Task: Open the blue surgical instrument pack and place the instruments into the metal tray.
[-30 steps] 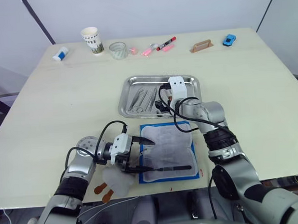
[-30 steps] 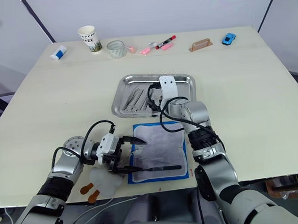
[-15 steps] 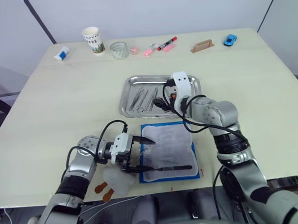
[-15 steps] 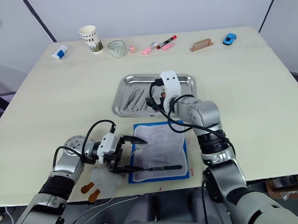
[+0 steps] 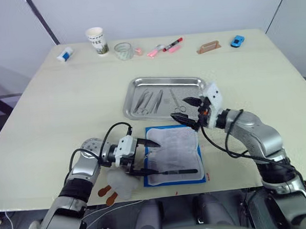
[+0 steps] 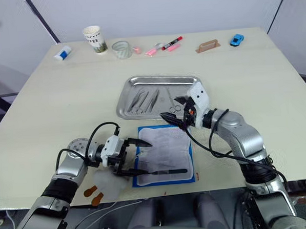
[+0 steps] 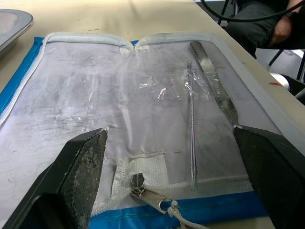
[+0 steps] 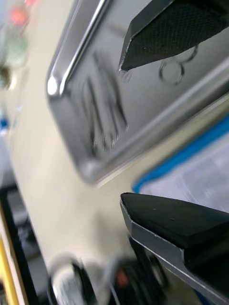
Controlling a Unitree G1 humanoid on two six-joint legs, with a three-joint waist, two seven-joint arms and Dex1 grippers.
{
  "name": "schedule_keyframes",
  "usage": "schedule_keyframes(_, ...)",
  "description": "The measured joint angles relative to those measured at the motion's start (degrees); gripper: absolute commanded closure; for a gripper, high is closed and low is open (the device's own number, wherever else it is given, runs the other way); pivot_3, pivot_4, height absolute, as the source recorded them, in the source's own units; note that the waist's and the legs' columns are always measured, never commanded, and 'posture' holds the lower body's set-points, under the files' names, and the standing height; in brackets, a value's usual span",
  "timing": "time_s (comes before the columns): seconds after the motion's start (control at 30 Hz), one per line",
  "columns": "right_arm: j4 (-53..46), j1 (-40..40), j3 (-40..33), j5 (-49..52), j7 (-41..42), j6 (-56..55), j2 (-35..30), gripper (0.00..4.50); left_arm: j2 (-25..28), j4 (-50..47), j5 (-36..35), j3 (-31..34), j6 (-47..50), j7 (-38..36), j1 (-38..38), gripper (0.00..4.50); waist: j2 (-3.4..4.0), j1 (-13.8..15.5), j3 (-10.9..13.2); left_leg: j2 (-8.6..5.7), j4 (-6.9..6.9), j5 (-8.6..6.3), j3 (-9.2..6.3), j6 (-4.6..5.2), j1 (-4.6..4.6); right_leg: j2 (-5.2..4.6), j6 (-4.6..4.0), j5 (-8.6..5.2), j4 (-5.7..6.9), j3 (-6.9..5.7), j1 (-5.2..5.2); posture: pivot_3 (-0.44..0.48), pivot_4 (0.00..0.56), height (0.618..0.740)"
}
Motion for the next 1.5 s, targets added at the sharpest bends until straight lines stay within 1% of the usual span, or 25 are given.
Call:
schedule_keyframes(0.07, -2.43, 3.33, -0.45, 2.01, 4.89, -0.67, -4.34, 0.07, 0.00, 0.09, 0.00, -0.02, -0.04, -0.12, 0.06, 0.00, -0.02, -0.13, 0.01, -0.03, 0.00, 0.00, -0.01, 0.00, 0.05, 0.00, 0.02, -0.01, -0.05, 0.06, 0.08, 0.000, 0.150, 0.737)
schedule_keyframes(0.13, -3.60, 5.10, -0.44, 3.08, 7.51, -1.10, -6.22, 0.07, 0.10, 0.30, 0.01, 0.01, -0.05, -0.20, 0.12, 0.00, -0.02, -0.22, 0.01, -0.03, -0.01, 0.00, -0.02, 0.00, 0.11, 0.02, 0.03, -0.02, -0.02, 0.07, 0.11, 0.000, 0.150, 0.737)
schedule_keyframes(0.27, -6.71, 8.25, 0.71, 3.09, 13.75, -3.89, -12.00, 0.07, 0.05, 0.33, 0.00, -0.02, -0.14, -0.32, -0.03, 0.00, -0.03, -0.17, 0.02, -0.04, -0.01, 0.00, -0.05, 0.00, 0.11, 0.03, 0.05, -0.04, -0.06, 0.06, 0.14, 0.000, 0.150, 0.737)
schedule_keyframes(0.37, -7.72, 8.78, 2.41, 2.68, 14.85, -3.94, -12.97, 0.07, 0.05, 0.36, 0.01, -0.01, -0.14, -0.32, -0.01, 0.00, -0.03, -0.19, 0.02, -0.04, -0.01, 0.00, -0.07, 0.00, 0.13, 0.04, 0.04, -0.04, -0.05, 0.05, 0.15, 0.000, 0.150, 0.737)
schedule_keyframes(0.4, -8.14, 8.90, 4.17, 1.37, 14.93, -3.94, -13.77, 0.07, 0.06, 0.32, 0.01, -0.01, -0.14, -0.31, 0.00, 0.00, -0.04, -0.18, 0.02, -0.04, -0.01, 0.00, -0.07, 0.00, 0.12, 0.04, 0.04, -0.04, -0.06, 0.05, 0.15, 0.000, 0.150, 0.737)
schedule_keyframes(0.47, -8.13, 9.20, 5.61, 0.06, 14.76, -3.95, -13.87, 0.07, 0.06, 0.27, 0.00, -0.01, -0.14, -0.31, 0.03, 0.00, -0.04, -0.17, 0.03, -0.04, 0.00, 0.00, -0.06, 0.00, 0.12, 0.04, 0.04, -0.03, -0.06, 0.06, 0.15, 0.000, 0.150, 0.737)
schedule_keyframes(0.53, -7.81, 9.18, 8.98, -4.34, 13.68, -5.31, -14.14, 0.07, 0.08, 0.14, 0.00, 0.01, -0.14, -0.31, 0.24, 0.00, -0.05, -0.18, 0.03, -0.04, -0.01, 0.00, -0.06, 0.00, 0.13, 0.04, 0.04, -0.04, -0.06, 0.06, 0.14, 0.000, 0.150, 0.737)
schedule_keyframes(0.6, -7.48, 9.19, 10.70, -6.51, 12.81, -5.90, -14.02, 0.07, 0.16, -0.03, 0.00, 0.05, -0.10, -0.28, 0.40, 0.00, -0.05, -0.18, 0.03, -0.04, -0.01, 0.00, -0.06, 0.00, 0.13, 0.04, 0.03, -0.04, -0.06, 0.06, 0.14, 0.000, 0.150, 0.737)
schedule_keyframes(0.73, -7.15, 9.20, 13.89, -10.35, 10.86, -6.76, -12.56, 0.07, 0.35, -0.62, -0.02, 0.16, 0.19, -0.14, 1.13, 0.00, -0.06, -0.20, 0.03, -0.04, -0.01, 0.00, -0.06, 0.00, 0.12, 0.05, 0.03, -0.04, -0.06, 0.07, 0.14, 0.000, 0.150, 0.737)
schedule_keyframes(0.87, -6.52, 9.19, 15.29, -12.44, 9.66, -7.41, -11.13, 0.07, 0.53, -1.07, -0.02, 0.21, 0.54, -0.07, 1.44, 0.00, -0.07, -0.22, 0.04, -0.04, -0.01, 0.00, -0.06, 0.00, 0.12, 0.06, 0.02, -0.04, -0.07, 0.07, 0.14, 0.000, 0.150, 0.737)
schedule_keyframes(1.1, -5.02, 9.20, 17.57, -15.83, 9.66, -9.57, -10.73, 0.07, 0.93, -2.06, -0.01, 0.22, 0.88, 0.04, 1.89, 0.00, -0.09, -0.22, 0.05, -0.04, 0.00, 0.00, -0.05, 0.00, 0.12, 0.06, 0.02, -0.04, -0.08, 0.08, 0.13, 0.000, 0.150, 0.737)
schedule_keyframes(1.3, -3.76, 9.18, 17.71, -16.97, 9.73, -11.53, -10.36, 0.07, 1.01, -2.21, -0.01, 0.23, 1.04, 0.12, 2.06, 0.00, -0.09, -0.22, 0.04, -0.04, 0.00, 0.00, -0.05, 0.00, 0.14, 0.07, 0.02, -0.04, -0.07, 0.09, 0.14, 0.000, 0.150, 0.737)
schedule_keyframes(1.33, -3.69, 9.18, 17.71, -16.98, 9.77, -11.66, -10.34, 0.57, 1.02, -2.26, -0.01, 0.24, 1.08, 0.13, 2.08, 0.00, -0.09, -0.23, 0.04, -0.04, 0.00, 0.00, -0.05, 0.00, 0.14, 0.07, 0.02, -0.04, -0.07, 0.09, 0.14, 0.000, 0.150, 0.737)
schedule_keyframes(1.37, -3.56, 9.18, 17.72, -17.01, 9.87, -11.79, -10.34, 0.91, 1.02, -2.29, -0.01, 0.24, 1.17, 0.14, 2.09, 0.00, -0.09, -0.22, 0.04, -0.04, 0.00, 0.00, -0.05, 0.00, 0.13, 0.07, 0.02, -0.03, -0.07, 0.09, 0.14, 0.000, 0.150, 0.737)
schedule_keyframes(1.5, -3.07, 9.19, 18.05, -17.16, 10.99, -12.39, -10.56, 3.00, 1.05, -2.40, -0.01, 0.28, 1.28, 0.18, 2.10, 0.00, -0.09, -0.21, 0.04, -0.04, 0.00, 0.00, -0.05, 0.00, 0.14, 0.07, 0.02, -0.03, -0.07, 0.09, 0.14, 0.000, 0.150, 0.737)
